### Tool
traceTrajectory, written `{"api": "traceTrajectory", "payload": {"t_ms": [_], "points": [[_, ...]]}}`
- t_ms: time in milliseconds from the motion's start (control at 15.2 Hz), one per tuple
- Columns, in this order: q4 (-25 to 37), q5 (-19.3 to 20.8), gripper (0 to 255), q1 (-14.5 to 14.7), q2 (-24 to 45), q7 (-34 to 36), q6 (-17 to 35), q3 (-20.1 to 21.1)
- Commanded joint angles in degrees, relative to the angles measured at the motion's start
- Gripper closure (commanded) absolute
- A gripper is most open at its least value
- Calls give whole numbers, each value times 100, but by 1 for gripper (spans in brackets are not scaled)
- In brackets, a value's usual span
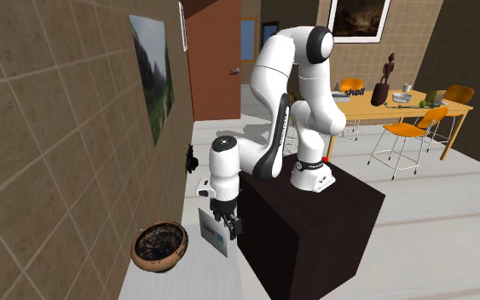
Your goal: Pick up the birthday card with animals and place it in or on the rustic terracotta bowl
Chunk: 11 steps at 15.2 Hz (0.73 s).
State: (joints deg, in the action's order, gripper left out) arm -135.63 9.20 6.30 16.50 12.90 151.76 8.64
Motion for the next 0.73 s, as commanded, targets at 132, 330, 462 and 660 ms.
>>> {"api": "traceTrajectory", "payload": {"t_ms": [132,330,462,660], "points": [[0,0,0,0,1,0,1,0],[0,0,255,0,1,0,1,0],[-27,0,255,-3,-14,-2,14,-1],[-52,-19,255,-23,-60,-33,-5,5]]}}
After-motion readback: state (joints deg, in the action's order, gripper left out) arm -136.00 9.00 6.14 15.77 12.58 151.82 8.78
